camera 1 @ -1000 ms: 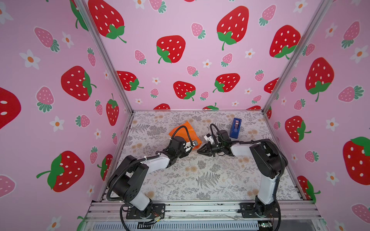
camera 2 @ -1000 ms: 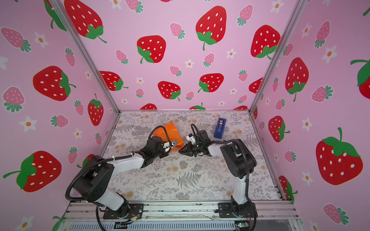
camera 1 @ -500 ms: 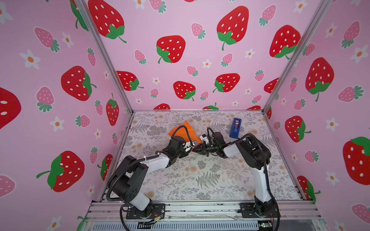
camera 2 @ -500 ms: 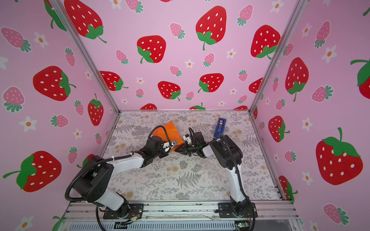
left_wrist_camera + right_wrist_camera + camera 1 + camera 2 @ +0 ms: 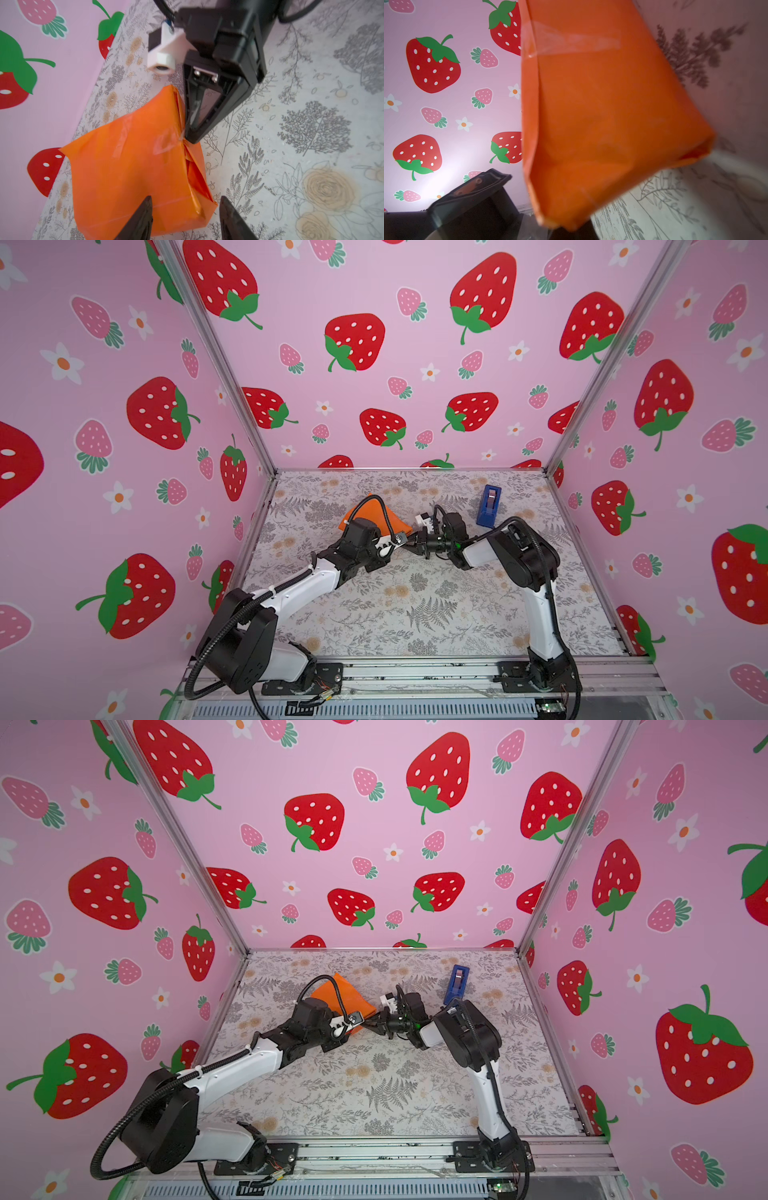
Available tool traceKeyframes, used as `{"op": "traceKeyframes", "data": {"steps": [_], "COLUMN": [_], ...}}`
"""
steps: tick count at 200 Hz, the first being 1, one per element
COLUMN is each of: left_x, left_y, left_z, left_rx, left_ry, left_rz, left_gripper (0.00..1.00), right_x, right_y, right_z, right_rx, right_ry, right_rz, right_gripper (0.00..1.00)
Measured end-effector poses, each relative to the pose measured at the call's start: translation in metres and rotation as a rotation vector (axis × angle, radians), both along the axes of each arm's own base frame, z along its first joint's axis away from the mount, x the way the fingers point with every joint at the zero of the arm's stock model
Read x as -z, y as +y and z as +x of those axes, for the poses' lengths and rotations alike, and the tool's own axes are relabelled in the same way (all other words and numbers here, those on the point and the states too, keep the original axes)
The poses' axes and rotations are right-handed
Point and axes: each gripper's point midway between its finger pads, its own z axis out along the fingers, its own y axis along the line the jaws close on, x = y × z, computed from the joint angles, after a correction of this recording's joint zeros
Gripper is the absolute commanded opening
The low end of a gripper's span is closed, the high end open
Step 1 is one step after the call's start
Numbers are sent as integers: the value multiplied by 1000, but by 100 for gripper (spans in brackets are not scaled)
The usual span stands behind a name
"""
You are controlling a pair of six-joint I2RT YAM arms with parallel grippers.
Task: Wrap a gift box in wrapping paper
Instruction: Stick the wrapping paper to the gift box.
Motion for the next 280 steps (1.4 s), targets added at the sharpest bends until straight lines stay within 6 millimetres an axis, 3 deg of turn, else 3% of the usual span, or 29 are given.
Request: {"op": "traceKeyframes", "data": {"steps": [22, 37, 65, 87, 119, 147, 205, 280], "left_x": [-23, -31, -18, 9, 35, 33, 31, 31], "left_y": [-6, -11, -19, -16, -11, -10, -7, -4], "left_z": [21, 41, 62, 61, 57, 60, 62, 53], "left_rx": [-50, -88, -131, -152, -171, -188, -213, -201], "left_ry": [-33, -36, 14, 87, 161, 163, 166, 203], "left_rz": [-30, -33, -20, 26, 76, 74, 65, 67], "left_gripper": [42, 41, 41, 43, 54, 61, 67, 83], "right_x": [4, 6, 6, 6, 5, 5, 5, 8], "right_y": [0, 0, 0, 0, 0, 0, 0, -1], "right_z": [0, 0, 0, 0, 0, 0, 1, 0], "right_rx": [2, 2, 3, 3, 3, 4, 8, 10], "right_ry": [11, 15, 16, 16, 16, 16, 22, 31], "right_rz": [-2, -4, -4, -4, -2, -1, -1, -9], "right_gripper": [4, 4, 4, 4, 4, 1, 1, 0]}}
